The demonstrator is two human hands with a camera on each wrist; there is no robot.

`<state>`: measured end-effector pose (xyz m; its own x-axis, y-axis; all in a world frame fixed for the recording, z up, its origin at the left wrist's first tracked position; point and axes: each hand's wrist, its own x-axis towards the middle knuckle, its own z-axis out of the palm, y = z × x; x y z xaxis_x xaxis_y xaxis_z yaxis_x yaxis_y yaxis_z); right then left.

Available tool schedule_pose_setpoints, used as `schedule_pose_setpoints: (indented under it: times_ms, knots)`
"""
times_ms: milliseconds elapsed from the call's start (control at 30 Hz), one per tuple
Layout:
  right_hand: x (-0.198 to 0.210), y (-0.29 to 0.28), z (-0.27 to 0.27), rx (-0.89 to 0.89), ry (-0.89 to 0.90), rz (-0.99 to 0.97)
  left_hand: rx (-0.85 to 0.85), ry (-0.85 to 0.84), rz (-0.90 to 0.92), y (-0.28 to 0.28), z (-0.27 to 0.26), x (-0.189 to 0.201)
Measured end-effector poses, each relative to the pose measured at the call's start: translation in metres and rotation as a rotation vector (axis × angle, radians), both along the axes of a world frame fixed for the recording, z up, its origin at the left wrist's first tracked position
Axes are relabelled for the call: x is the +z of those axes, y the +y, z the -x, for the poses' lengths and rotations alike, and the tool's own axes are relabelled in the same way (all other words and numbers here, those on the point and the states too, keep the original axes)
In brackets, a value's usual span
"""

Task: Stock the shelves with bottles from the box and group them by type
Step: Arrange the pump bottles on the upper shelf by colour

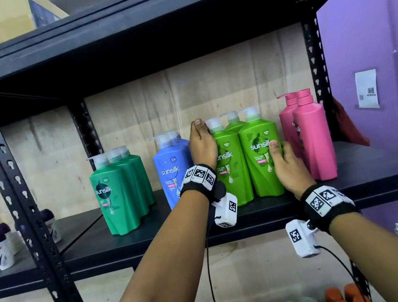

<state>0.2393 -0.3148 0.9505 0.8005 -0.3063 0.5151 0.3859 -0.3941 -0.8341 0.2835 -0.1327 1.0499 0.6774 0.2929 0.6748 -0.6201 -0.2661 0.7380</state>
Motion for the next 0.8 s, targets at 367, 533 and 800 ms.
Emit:
schedule_pose_setpoints:
  times_ms: [367, 533, 800]
  knots:
    - [0.002, 0.002, 0.004, -0.017, 0.013, 0.002, -0.021, -0.022, -0.010, 0.002, 0.007, 0.000]
    - [0.004, 0.003, 0.006, -0.012, 0.020, -0.021, -0.120, 0.090, -0.107, 0.010, 0.015, -0.002]
    - [0.008, 0.004, 0.011, 0.001, 0.043, -0.025, -0.333, 0.378, -0.457, 0.044, 0.036, -0.013]
